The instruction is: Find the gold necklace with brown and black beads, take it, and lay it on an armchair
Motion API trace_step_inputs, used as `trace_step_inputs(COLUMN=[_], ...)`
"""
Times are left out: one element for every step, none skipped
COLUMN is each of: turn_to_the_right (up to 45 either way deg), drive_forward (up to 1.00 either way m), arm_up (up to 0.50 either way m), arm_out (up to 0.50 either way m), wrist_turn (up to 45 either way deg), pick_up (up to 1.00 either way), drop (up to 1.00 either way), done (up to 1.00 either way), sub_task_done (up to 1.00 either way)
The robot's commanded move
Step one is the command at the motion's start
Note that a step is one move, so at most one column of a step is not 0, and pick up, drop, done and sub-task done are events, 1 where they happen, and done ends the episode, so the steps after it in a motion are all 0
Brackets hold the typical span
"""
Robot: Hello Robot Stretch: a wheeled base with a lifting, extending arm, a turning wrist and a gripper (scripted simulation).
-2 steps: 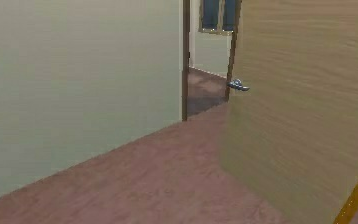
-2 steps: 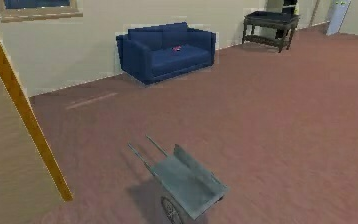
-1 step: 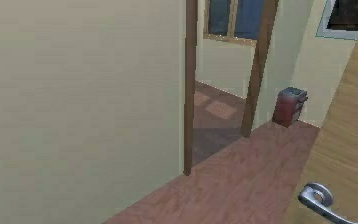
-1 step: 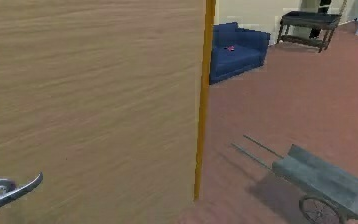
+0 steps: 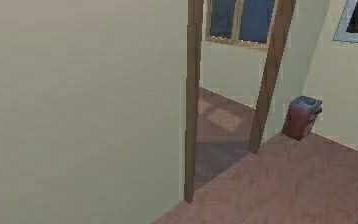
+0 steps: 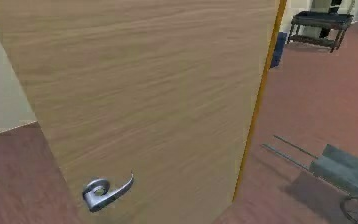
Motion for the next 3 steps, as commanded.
trace_step_inputs(turn_to_the_right=[-12.0, 0.0, 45.0], drive_forward=[0.00, 0.50, 0.00], arm_up=[0.00, 0.00, 0.00], arm_out=[0.00, 0.00, 0.00], wrist_turn=[0.0, 0.0, 0.0], pick_up=[0.00, 0.00, 0.00], drop=[0.00, 0.00, 0.00], done=[0.00, 0.00, 0.00], sub_task_done=[0.00, 0.00, 0.00])
